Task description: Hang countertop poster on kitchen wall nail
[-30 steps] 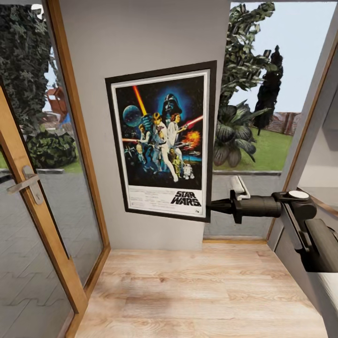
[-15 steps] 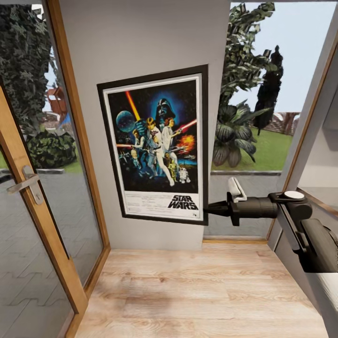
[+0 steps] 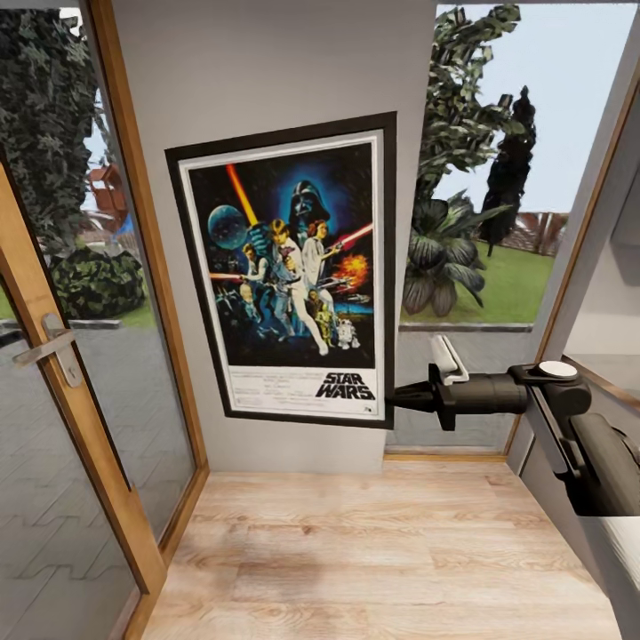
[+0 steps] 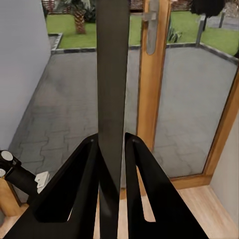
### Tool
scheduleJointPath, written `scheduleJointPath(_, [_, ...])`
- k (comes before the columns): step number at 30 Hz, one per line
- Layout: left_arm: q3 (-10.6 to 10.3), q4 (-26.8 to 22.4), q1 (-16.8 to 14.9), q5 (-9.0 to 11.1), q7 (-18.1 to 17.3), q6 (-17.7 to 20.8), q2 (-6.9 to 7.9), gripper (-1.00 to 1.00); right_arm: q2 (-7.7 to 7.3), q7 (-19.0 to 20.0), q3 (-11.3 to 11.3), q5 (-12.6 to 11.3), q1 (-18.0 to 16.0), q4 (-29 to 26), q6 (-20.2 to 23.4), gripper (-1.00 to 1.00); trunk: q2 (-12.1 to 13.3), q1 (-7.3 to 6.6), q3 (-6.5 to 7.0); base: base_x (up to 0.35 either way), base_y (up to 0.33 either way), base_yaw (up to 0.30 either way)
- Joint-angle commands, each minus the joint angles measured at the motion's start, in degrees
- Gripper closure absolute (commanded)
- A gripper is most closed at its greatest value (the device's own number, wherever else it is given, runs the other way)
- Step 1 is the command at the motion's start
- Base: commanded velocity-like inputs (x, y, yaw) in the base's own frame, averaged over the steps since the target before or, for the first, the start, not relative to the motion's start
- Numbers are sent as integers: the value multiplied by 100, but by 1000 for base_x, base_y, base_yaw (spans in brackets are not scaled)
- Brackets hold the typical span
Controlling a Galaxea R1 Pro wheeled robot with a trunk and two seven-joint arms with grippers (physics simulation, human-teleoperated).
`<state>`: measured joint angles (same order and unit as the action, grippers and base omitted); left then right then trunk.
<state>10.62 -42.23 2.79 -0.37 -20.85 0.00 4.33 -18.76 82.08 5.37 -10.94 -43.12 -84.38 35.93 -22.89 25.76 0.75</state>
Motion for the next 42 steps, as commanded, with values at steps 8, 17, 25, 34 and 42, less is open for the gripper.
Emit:
scheduleJointPath(8, [13,-5,2,-6,-31,0,-2,-100,0,24,8,-38,-3,0,-27,100,-3,2,-1,0,0,0])
scheduleJointPath(17, [11,-5,2,-6,-28,0,-2,-100,46,11,8,-40,-3,30,-277,100,-3,2,-1,0,0,0])
scheduleJointPath(25, [11,-5,4,-6,-32,1,-2,-100,47,10,8,-43,-3,35,-280,100,-3,2,-1,0,0,0])
scheduleJointPath(34, [11,-5,2,-5,-33,0,-2,-100,48,5,8,-71,-3,35,-280,100,-3,2,-1,0,0,0])
scheduleJointPath(42, [11,-5,5,-5,-33,4,-2,-100,49,-10,8,-74,-3,35,-280,100,-3,2,-1,0,0,0])
